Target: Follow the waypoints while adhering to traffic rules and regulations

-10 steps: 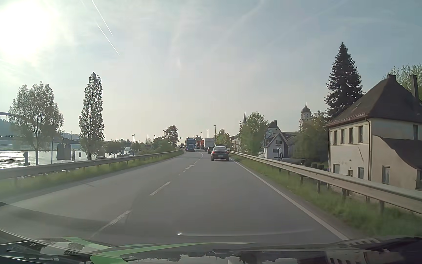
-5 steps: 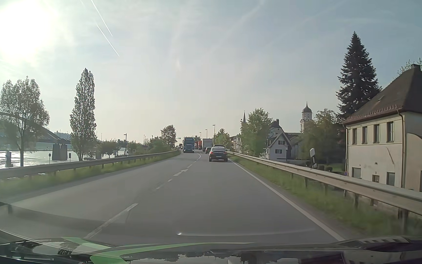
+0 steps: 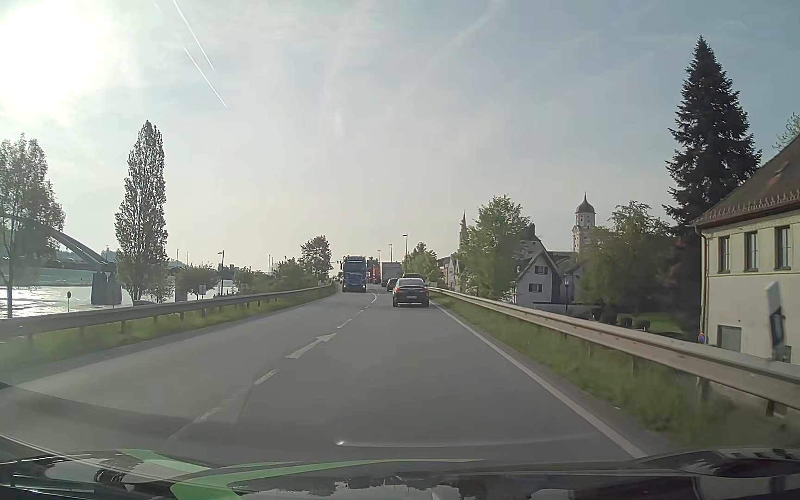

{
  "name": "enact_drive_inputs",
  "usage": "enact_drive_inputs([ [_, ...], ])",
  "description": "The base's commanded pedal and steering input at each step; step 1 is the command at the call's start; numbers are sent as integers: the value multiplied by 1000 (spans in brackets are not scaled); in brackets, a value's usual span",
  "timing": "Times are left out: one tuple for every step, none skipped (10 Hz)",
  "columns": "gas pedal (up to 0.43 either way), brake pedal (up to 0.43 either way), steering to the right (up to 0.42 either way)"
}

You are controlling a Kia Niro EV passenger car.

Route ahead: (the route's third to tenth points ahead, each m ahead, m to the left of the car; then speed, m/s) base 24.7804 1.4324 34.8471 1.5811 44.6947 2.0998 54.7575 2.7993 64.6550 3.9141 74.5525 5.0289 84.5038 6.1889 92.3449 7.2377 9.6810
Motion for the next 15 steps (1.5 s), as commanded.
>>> enact_drive_inputs([
  [47,0,-1],
  [47,0,-1],
  [47,0,-2],
  [47,0,-1],
  [47,0,-2],
  [47,0,-2],
  [47,0,-6],
  [47,0,-8],
  [59,0,-8],
  [59,0,-8],
  [67,0,-8],
  [67,0,-8],
  [67,0,-8],
  [67,0,-8],
  [67,0,-8],
])
